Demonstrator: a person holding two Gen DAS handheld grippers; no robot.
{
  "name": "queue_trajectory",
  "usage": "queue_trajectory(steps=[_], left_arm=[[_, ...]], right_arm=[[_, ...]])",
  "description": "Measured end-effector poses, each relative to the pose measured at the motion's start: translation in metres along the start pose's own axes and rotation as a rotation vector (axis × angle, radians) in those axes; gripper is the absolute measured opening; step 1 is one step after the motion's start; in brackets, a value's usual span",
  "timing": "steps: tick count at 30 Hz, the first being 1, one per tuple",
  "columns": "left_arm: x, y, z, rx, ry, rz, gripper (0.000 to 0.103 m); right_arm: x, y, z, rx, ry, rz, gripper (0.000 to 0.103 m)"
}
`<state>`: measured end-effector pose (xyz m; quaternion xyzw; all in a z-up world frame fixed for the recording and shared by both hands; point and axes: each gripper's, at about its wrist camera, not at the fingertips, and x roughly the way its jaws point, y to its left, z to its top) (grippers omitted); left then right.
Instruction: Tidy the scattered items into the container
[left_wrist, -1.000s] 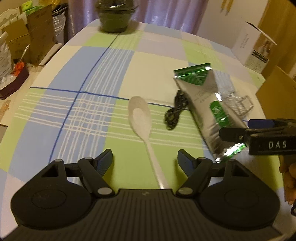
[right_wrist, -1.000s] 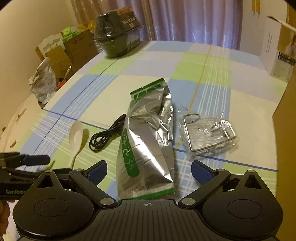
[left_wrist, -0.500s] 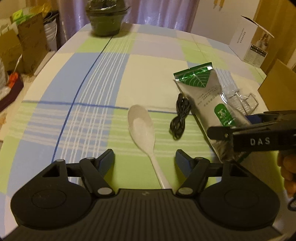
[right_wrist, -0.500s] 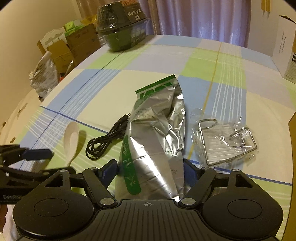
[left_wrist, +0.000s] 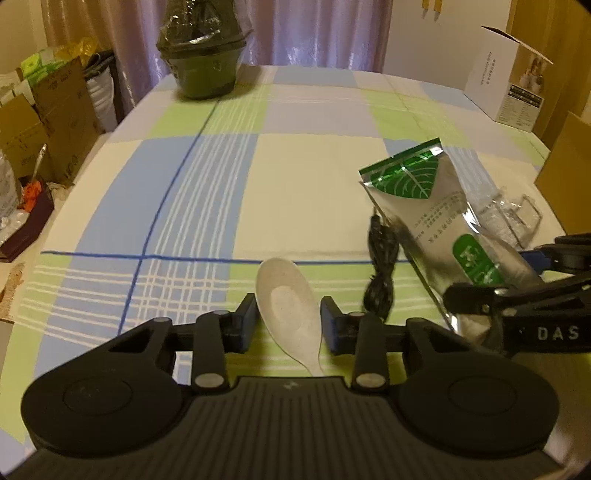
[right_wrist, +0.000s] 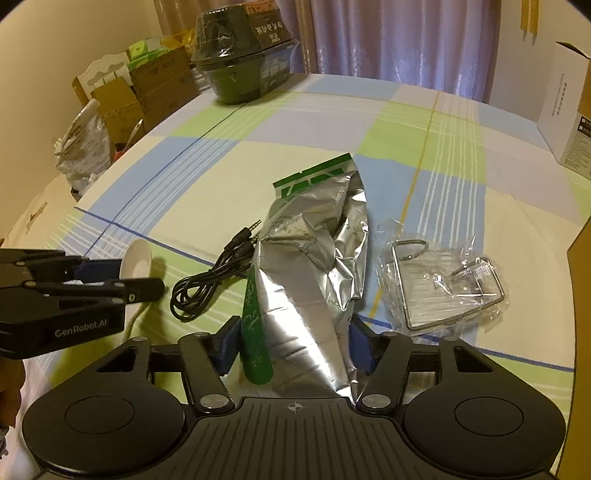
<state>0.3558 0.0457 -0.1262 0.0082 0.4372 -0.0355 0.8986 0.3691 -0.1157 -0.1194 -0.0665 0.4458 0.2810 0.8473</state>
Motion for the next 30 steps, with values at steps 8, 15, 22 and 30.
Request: queue_trajectory(steps=[8, 15, 22, 30], left_arm=[[-0.023, -0.014, -0.021, 0.094, 0.073, -0.076, 0.031], [-0.055, -0.042, -0.047, 0.150, 0.120, -0.177, 0.031], [-0.086, -0.063, -0.074, 0.287, 0.131, -0.190, 0.031], [-0.085, -0.046, -0.082, 0.260, 0.165, -0.191, 0.034]], right_arm=[[-0.031, 0.008, -0.019, -0.017, 0.039, 0.017, 0.058], [-0.093, 0.024, -0.073, 0.041, 0.099, -0.001, 0.058], [-0.134, 0.033, -0.124, 0.130, 0.129, 0.021, 0.095], [-0.137, 0.017, -0.119, 0.205, 0.062, 0.003, 0.097]])
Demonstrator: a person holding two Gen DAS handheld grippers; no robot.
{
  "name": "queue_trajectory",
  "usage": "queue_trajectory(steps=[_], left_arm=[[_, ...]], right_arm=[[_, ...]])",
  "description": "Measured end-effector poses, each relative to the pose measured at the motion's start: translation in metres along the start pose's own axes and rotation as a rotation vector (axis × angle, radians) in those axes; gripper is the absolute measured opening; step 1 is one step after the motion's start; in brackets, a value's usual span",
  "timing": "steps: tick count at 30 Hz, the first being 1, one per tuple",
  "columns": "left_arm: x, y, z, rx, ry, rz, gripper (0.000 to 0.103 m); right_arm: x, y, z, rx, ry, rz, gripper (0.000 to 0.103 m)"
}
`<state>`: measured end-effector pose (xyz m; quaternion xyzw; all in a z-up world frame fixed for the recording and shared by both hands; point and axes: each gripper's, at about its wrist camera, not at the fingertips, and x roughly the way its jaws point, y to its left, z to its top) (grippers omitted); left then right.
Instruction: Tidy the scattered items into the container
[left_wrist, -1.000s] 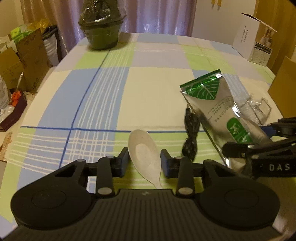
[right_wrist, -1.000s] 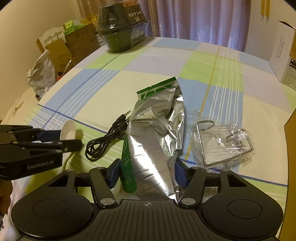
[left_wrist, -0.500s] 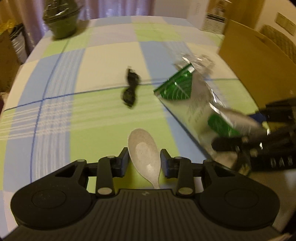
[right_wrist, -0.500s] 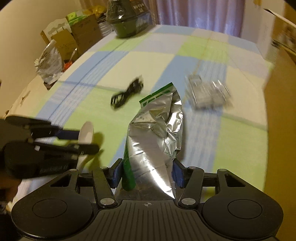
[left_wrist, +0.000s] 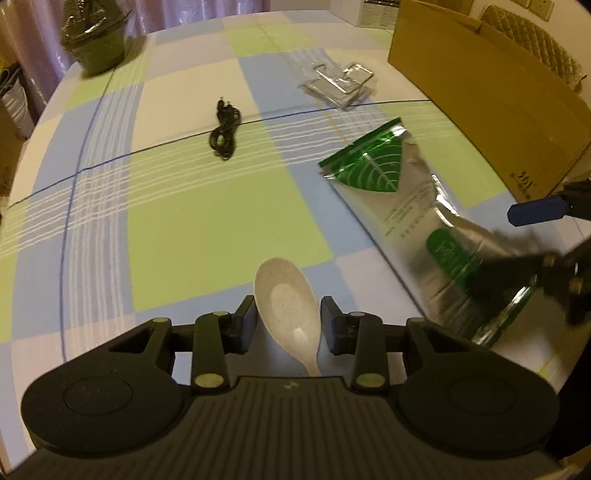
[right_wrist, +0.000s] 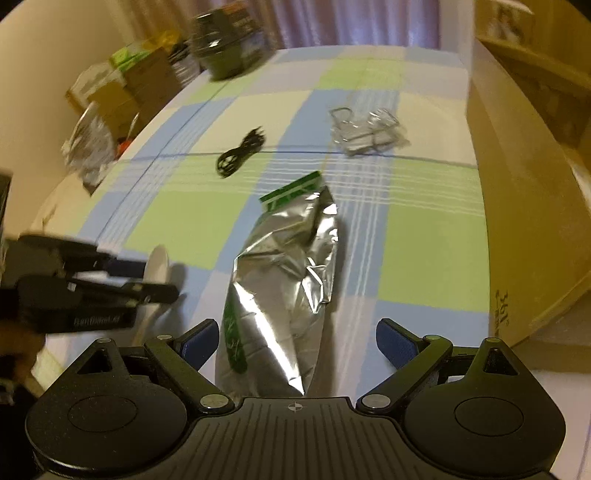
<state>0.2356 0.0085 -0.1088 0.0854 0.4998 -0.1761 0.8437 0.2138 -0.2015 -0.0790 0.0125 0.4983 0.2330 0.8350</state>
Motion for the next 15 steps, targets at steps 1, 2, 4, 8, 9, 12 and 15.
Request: queue_trajectory(steps=[1, 2, 4, 8, 9, 12, 15], left_arm=[[-0.001, 0.002, 0.001, -0.010, -0.001, -0.004, 0.034], [0.000, 0.004, 0.001, -0.024, 0.004, -0.010, 0.037], [0.001, 0.007, 0.001, -0.039, 0.020, -0.005, 0.044], [0.001, 0.008, -0.001, -0.049, 0.046, -0.002, 0.044], [0.001, 0.007, 0.000, -0.052, 0.051, 0.006, 0.044], [0.001, 0.004, 0.002, -0.064, 0.063, 0.009, 0.044], [0.002, -0.003, 0.003, -0.020, 0.078, 0.030, 0.031]], right_arm=[[0.002, -0.001, 0.002, 0.018, -0.001, 0.008, 0.097], [0.004, -0.001, 0.004, 0.027, -0.003, 0.010, 0.097], [0.008, -0.002, 0.007, 0.029, -0.005, 0.004, 0.097], [0.012, -0.004, 0.012, 0.040, -0.018, -0.008, 0.097], [0.013, -0.004, 0.013, 0.041, -0.024, -0.012, 0.097], [0.015, -0.004, 0.015, 0.043, -0.031, -0.013, 0.097], [0.020, -0.007, 0.016, 0.054, -0.027, -0.011, 0.097]])
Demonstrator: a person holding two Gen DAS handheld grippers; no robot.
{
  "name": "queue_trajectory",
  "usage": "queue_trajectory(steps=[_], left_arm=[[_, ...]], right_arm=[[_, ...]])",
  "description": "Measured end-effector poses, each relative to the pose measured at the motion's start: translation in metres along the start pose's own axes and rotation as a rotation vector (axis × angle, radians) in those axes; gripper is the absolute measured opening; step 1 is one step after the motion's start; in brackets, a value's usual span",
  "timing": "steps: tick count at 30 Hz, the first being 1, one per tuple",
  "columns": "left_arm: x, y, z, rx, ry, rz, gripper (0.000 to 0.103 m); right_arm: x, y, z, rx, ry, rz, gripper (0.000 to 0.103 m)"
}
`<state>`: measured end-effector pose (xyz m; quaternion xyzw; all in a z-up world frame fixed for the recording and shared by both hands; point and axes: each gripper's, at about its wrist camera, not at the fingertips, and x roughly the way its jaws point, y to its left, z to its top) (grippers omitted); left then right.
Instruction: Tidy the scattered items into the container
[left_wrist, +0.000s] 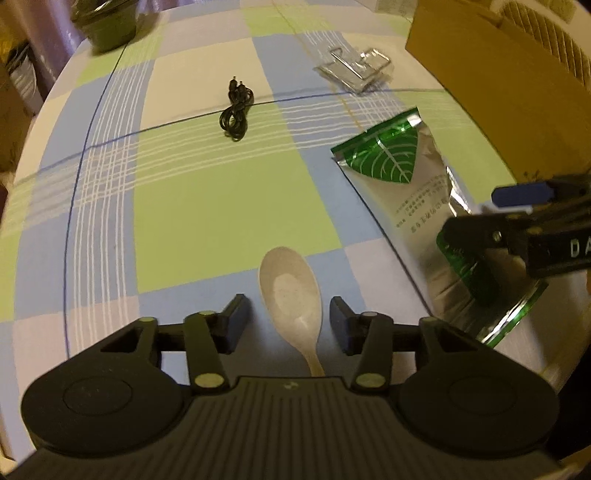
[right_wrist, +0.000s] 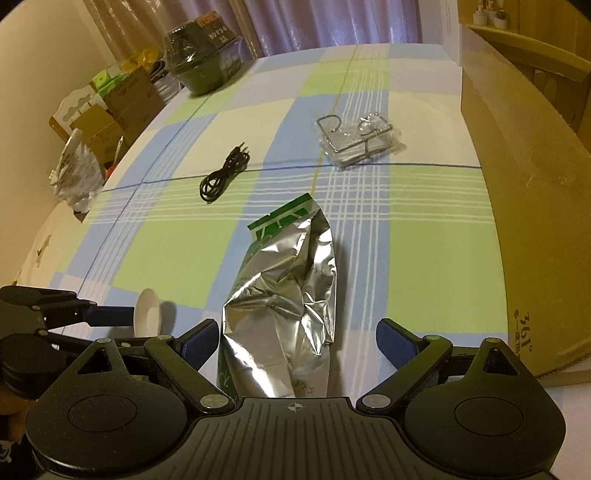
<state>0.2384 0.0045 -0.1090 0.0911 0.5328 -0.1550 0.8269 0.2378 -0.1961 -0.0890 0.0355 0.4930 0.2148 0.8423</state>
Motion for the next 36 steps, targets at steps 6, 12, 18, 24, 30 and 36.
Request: queue_trajectory(steps=[6, 12, 18, 24, 30, 36], left_arm=[[-0.003, 0.003, 0.002, 0.023, -0.015, -0.050, 0.029], [-0.005, 0.010, 0.007, 0.012, -0.038, -0.068, 0.029], [-0.007, 0.023, 0.014, -0.034, -0.056, -0.063, 0.029], [-0.003, 0.020, 0.016, -0.030, -0.052, -0.073, 0.029], [-0.003, 0.021, 0.018, -0.043, -0.058, -0.083, 0.029], [0.000, 0.020, 0.016, -0.034, -0.050, -0.085, 0.029]], right_arm=[[0.004, 0.000, 0.003, 0.008, 0.000, 0.009, 0.097], [0.011, 0.003, 0.005, -0.016, 0.000, 0.010, 0.097], [0.021, 0.011, 0.006, -0.040, 0.021, 0.014, 0.097], [0.031, 0.027, 0.000, -0.136, 0.054, -0.021, 0.097], [0.036, 0.033, -0.007, -0.212, 0.049, -0.091, 0.083], [0.034, 0.032, -0.002, -0.193, 0.040, -0.117, 0.067]])
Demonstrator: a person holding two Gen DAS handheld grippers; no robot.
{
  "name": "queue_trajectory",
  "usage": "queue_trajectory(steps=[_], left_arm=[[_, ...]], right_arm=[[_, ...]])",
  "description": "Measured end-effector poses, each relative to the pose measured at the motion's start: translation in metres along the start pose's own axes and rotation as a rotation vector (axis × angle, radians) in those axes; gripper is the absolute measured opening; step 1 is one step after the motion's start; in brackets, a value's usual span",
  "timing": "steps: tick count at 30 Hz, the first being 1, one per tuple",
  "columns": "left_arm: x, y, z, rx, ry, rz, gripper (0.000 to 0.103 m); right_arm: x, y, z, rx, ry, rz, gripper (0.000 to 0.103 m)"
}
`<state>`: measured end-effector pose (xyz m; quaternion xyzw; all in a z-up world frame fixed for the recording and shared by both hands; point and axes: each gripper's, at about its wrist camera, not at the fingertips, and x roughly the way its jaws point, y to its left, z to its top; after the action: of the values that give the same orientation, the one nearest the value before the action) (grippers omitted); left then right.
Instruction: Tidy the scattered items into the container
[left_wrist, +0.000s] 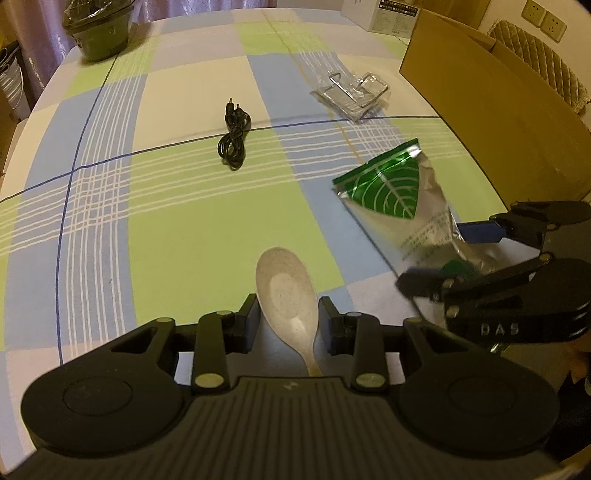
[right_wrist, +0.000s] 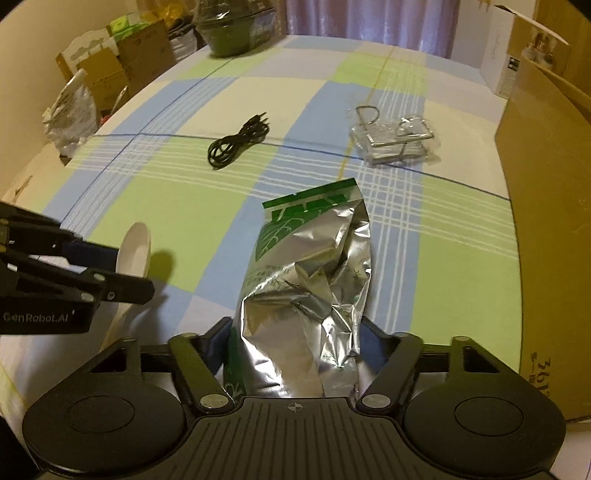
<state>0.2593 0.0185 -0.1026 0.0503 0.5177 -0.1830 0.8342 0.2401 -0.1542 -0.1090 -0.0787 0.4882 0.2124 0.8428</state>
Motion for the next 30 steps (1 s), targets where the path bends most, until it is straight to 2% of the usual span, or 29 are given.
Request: queue_trajectory(steps=[7, 16, 30], left_arm=[[0.000, 0.001, 0.001, -0.001, -0.004, -0.002, 0.029], [0.002, -0.002, 0.005, -0.007, -0.009, -0.020, 0.029], [0.002, -0.007, 0.008, -0.016, -0.009, -0.037, 0.029]], right_arm=[[-0.006, -0.001, 0.005, 0.017, -0.018, 0.005, 0.057], [-0.017, -0.007, 0.014, 0.051, -0.080, 0.005, 0.057], [-0.016, -0.006, 0.017, 0.048, -0.087, 0.017, 0.057]])
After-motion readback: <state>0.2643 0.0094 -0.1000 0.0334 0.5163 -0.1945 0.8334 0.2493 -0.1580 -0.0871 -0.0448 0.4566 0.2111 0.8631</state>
